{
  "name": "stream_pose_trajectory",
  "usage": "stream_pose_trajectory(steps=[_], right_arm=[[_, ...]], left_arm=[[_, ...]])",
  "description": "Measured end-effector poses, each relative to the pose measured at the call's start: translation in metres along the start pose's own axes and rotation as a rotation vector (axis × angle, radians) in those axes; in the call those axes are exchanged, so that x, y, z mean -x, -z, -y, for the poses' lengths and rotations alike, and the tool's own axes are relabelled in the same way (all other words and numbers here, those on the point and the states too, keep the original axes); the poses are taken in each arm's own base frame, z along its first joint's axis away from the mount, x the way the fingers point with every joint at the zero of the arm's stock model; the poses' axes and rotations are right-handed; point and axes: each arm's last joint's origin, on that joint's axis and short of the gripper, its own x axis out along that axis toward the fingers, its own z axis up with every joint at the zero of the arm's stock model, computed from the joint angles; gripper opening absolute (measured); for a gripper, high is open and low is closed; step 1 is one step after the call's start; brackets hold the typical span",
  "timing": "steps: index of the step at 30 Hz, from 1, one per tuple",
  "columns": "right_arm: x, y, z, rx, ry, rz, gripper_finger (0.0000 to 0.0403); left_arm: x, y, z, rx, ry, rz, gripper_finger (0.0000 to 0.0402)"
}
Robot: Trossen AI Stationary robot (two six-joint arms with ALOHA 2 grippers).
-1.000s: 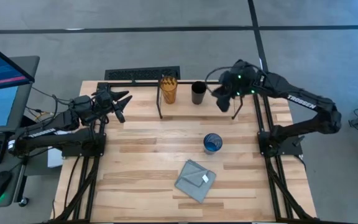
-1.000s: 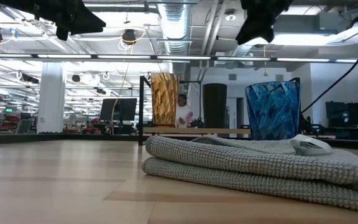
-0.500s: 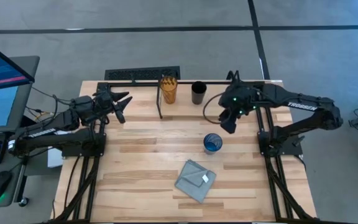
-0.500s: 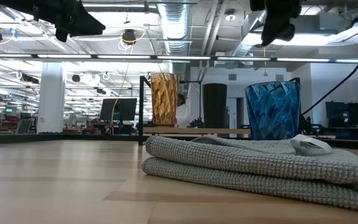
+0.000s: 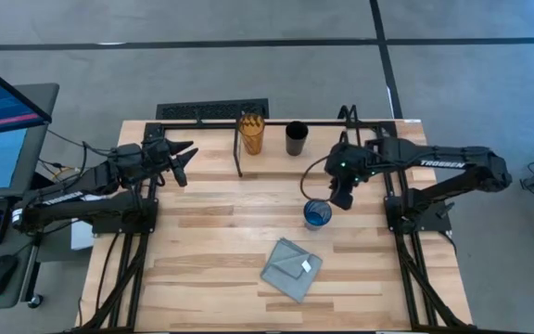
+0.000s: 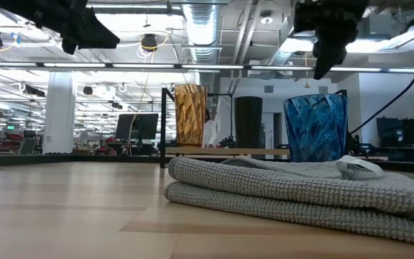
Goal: Stack small to large cups/mugs on shelf
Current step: Put the blue cup on the shelf
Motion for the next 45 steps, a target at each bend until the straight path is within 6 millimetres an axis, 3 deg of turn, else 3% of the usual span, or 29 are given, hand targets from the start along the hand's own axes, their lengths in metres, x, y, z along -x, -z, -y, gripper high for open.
stream_pose_trajectory(steps=[6, 12, 19, 27, 32, 45], right_arm=[[-0.014, 0.008, -0.007, 0.098, -0.015, -0.019, 0.0107], [-0.032, 0.004, -0.011, 0.019, -0.007, -0.073, 0.0107], [-0.071, -0.003, -0.012, -0.14, 0.023, -0.214, 0.0107], [-0.101, -0.005, -0.016, -0.148, 0.006, -0.313, 0.0107], [-0.1, -0.008, -0.014, -0.159, -0.002, -0.272, 0.0107], [-0.059, -0.023, -0.006, -0.185, -0.037, -0.089, 0.0107]], left_arm=[[0.0, 0.001, 0.0, -0.002, -0.001, -0.013, 0.0119], [0.0, 0.002, 0.0, -0.003, -0.002, -0.017, 0.0119], [0.0, 0.002, 0.0, -0.004, -0.002, -0.021, 0.0119], [0.0, 0.003, 0.0, -0.006, -0.003, -0.028, 0.0119], [0.0, 0.003, 0.0, -0.006, -0.003, -0.028, 0.0119], [0.0, 0.003, 0.0, -0.008, -0.01, -0.028, 0.0119]])
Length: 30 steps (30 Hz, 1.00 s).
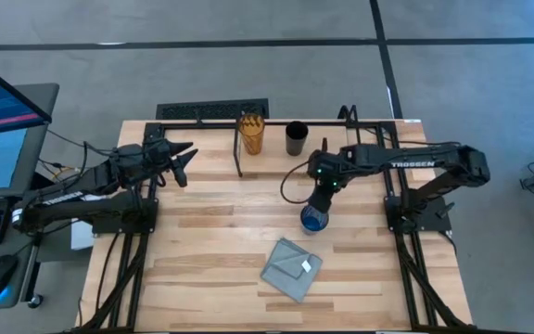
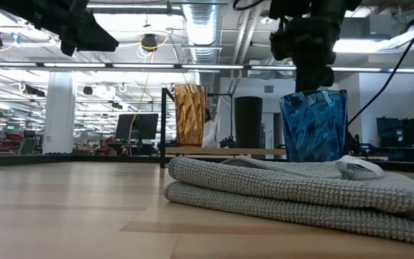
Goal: Stack small to large cups/mugs on shelf
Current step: Put the blue cup on the shelf
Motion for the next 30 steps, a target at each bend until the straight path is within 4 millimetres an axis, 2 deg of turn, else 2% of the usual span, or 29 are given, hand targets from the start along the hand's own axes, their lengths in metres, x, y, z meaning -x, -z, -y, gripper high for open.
stream_pose_trajectory(steps=[11, 26, 30], right_arm=[[-0.003, 0.011, -0.023, 0.106, -0.059, -0.052, 0.0107], [-0.003, 0.012, -0.025, 0.118, 0.002, -0.029, 0.0107], [-0.009, 0.016, -0.026, 0.108, 0.002, -0.04, 0.0107]], left_arm=[[0.0, 0.001, 0.0, -0.006, -0.002, -0.013, 0.0119], [0.0, 0.002, 0.0, -0.006, -0.002, -0.019, 0.0119], [0.0, 0.003, 0.0, -0.008, -0.002, -0.033, 0.0119]])
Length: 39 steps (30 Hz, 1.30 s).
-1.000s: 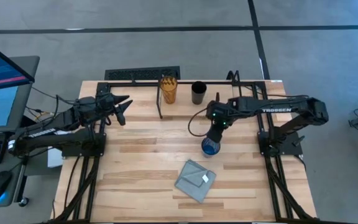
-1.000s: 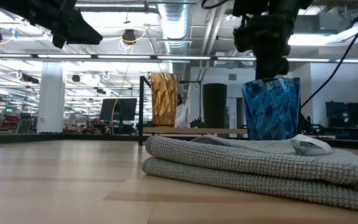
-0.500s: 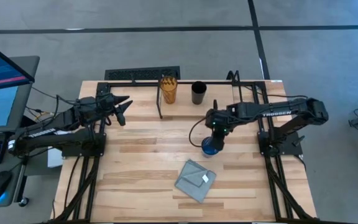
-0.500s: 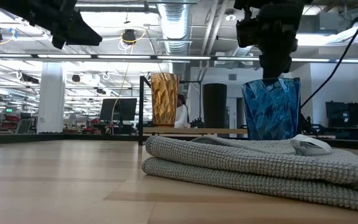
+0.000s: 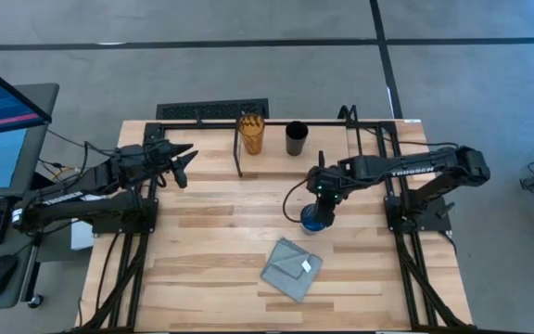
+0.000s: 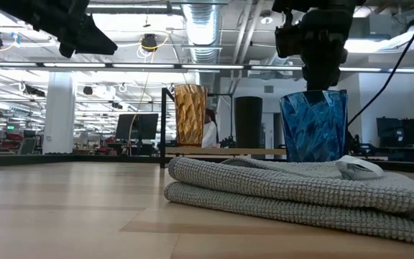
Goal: Stack small to large cups/mugs on shelf
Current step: Put the blue cup on the shelf
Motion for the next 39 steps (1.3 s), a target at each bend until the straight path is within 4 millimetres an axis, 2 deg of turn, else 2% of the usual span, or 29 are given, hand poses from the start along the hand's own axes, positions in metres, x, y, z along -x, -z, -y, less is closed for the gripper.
stream_pose_trajectory(steps=[22, 32, 36, 39], right_arm=[[-0.004, 0.002, -0.001, 0.011, -0.003, 0.002, 0.0107], [-0.041, -0.007, -0.005, 0.019, 0.023, -0.074, 0.0106], [-0.041, -0.007, -0.004, 0.031, 0.023, -0.071, 0.009], [-0.039, -0.008, 0.0, 0.028, 0.024, -0.067, 0.006]], left_arm=[[0.0, 0.003, 0.0, 0.009, -0.004, -0.029, 0.0119], [0.0, 0.003, 0.0, 0.026, -0.005, -0.03, 0.0119], [0.0, 0.003, 0.0, 0.031, -0.005, -0.031, 0.0119], [0.0, 0.003, 0.0, 0.03, -0.005, -0.034, 0.0119]])
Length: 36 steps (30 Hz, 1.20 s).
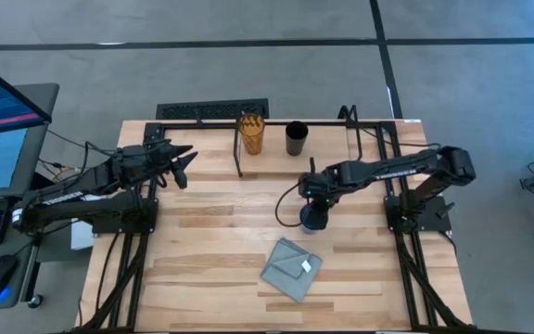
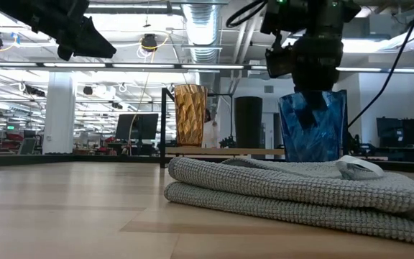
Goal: Stack small to large cups/mugs on shelf
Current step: Put the blue cup on the shelf
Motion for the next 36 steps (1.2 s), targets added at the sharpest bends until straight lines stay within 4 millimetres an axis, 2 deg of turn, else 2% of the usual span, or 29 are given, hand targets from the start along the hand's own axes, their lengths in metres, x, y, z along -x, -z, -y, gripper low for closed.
stream_pose_trajectory(steps=[4, 10, 14, 19, 28, 36], right_arm=[[0.001, -0.001, 0.002, 0.011, -0.006, 0.006, 0.0016], [0.005, -0.003, 0.011, -0.023, 0.008, -0.015, 0.0015], [0.018, -0.011, 0.023, -0.047, 0.023, -0.027, 0.0013], [0.047, -0.023, 0.04, -0.053, 0.042, -0.04, 0.0013], [0.116, -0.04, 0.079, -0.084, 0.084, -0.004, 0.0013], [0.162, -0.033, 0.122, -0.248, 0.184, 0.006, 0.0013]], left_arm=[[0.0, 0.0, 0.0, 0.0, 0.0, 0.0, 0.0119], [0.0, 0.0, 0.0, 0.0, 0.0, 0.001, 0.0119], [0.0, -0.001, 0.0, 0.002, 0.001, 0.006, 0.0119], [0.0, -0.001, 0.0, 0.002, 0.0, 0.007, 0.0119], [0.0, -0.001, 0.0, 0.0, 0.0, 0.012, 0.0119], [0.0, -0.001, 0.0, 0.005, 0.001, 0.012, 0.0119]])
